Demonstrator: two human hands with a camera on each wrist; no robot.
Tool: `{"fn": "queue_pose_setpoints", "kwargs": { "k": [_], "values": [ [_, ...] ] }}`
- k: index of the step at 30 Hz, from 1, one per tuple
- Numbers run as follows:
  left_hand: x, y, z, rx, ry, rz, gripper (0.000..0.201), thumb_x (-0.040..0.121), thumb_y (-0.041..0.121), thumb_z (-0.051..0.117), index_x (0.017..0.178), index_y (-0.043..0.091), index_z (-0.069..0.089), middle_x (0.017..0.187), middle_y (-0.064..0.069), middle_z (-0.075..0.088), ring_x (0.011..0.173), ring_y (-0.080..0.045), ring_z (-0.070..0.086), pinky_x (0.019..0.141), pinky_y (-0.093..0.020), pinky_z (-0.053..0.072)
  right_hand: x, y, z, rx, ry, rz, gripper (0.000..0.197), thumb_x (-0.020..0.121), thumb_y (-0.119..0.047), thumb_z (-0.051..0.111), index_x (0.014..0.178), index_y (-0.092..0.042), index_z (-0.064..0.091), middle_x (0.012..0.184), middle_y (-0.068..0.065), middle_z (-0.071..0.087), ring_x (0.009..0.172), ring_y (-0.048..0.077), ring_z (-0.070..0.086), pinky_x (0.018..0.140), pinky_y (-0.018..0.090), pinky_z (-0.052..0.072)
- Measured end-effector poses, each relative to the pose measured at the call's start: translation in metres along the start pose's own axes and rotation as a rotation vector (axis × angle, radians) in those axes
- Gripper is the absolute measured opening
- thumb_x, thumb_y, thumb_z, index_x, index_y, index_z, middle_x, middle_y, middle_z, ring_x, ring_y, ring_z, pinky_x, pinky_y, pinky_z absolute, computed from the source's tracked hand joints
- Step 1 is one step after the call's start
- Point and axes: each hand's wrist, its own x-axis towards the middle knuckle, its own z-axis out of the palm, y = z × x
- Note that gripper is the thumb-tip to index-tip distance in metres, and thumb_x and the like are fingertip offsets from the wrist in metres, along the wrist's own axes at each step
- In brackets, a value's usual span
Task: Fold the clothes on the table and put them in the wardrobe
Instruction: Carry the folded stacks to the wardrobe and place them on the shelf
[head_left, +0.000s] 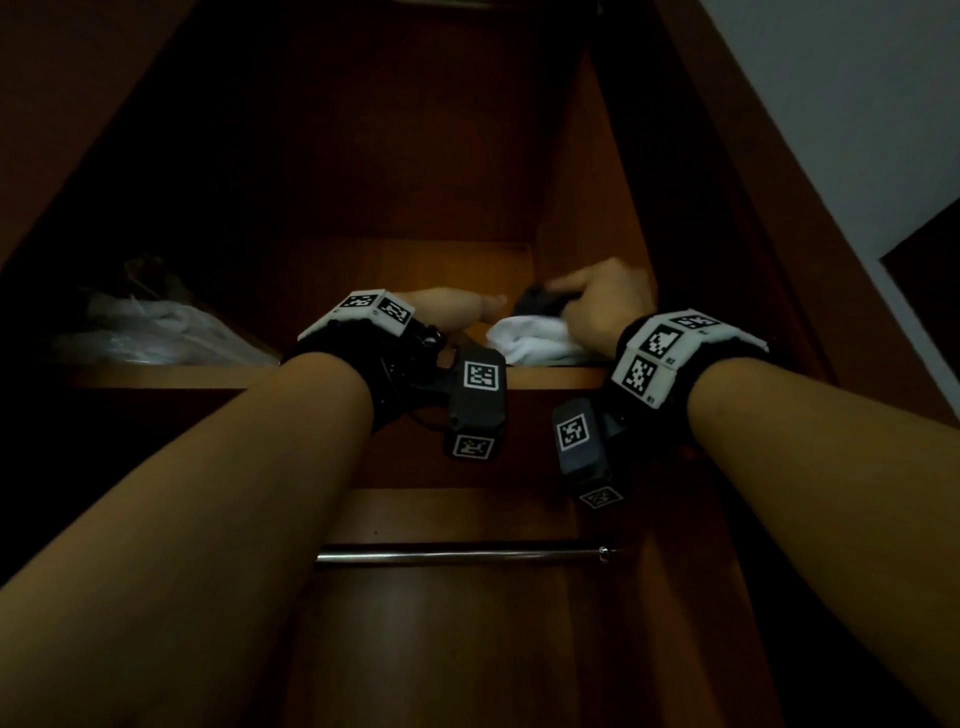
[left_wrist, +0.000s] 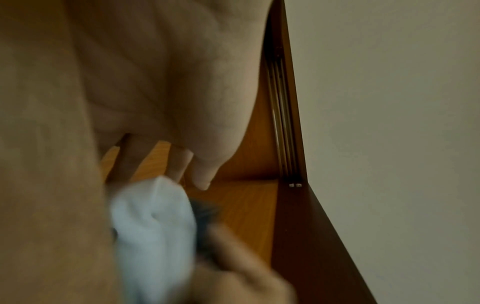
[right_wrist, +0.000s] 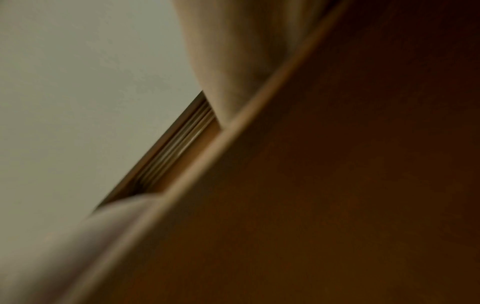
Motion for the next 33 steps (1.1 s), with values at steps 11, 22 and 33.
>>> {"fn": "queue_pose_setpoints", "kwargs": {
  "k": [11, 22, 33],
  "values": [
    [-0.017, 0.004, 0.004, -0.008, 0.051, 0.002, 0.055, 0.096, 0.040, 0.054, 0.142, 0.013, 0.041, 0.133, -0.016, 0.056, 0.093, -0.025, 0.064, 0.086, -0.040, 0.055, -0.002, 0.000, 0.003, -0.351, -0.353, -0.027, 0.038, 0.096, -0.021, 0.057, 0.133, -0.026, 0.059, 0.132, 0.006, 0.061, 0.109, 0.026, 0.059, 0.085, 0.029, 0.050],
    [-0.056, 0.004, -0.047, -0.325, 0.322, 0.212, 0.029, 0.098, 0.016, 0.053, 0.126, 0.011, 0.058, 0.123, -0.009, 0.063, 0.099, -0.024, 0.068, 0.075, -0.030, 0.059, -0.027, -0.023, 0.001, -0.273, -0.004, 0.031, 0.067, 0.071, -0.039, 0.053, 0.138, -0.037, 0.052, 0.147, 0.005, 0.042, 0.136, 0.035, 0.032, 0.110, 0.048, 0.031],
    [-0.056, -0.051, -0.097, 0.425, 0.387, -0.042, 0.033, 0.091, 0.038, 0.064, 0.103, 0.007, 0.064, 0.096, -0.002, 0.059, 0.080, -0.021, 0.056, 0.059, -0.030, 0.044, -0.025, -0.104, 0.070, -0.050, -0.260, -0.137, 0.086, 0.082, -0.041, 0.073, 0.149, -0.053, 0.020, 0.164, 0.000, 0.003, 0.150, 0.034, 0.009, 0.115, 0.046, 0.026]
  ]
}}
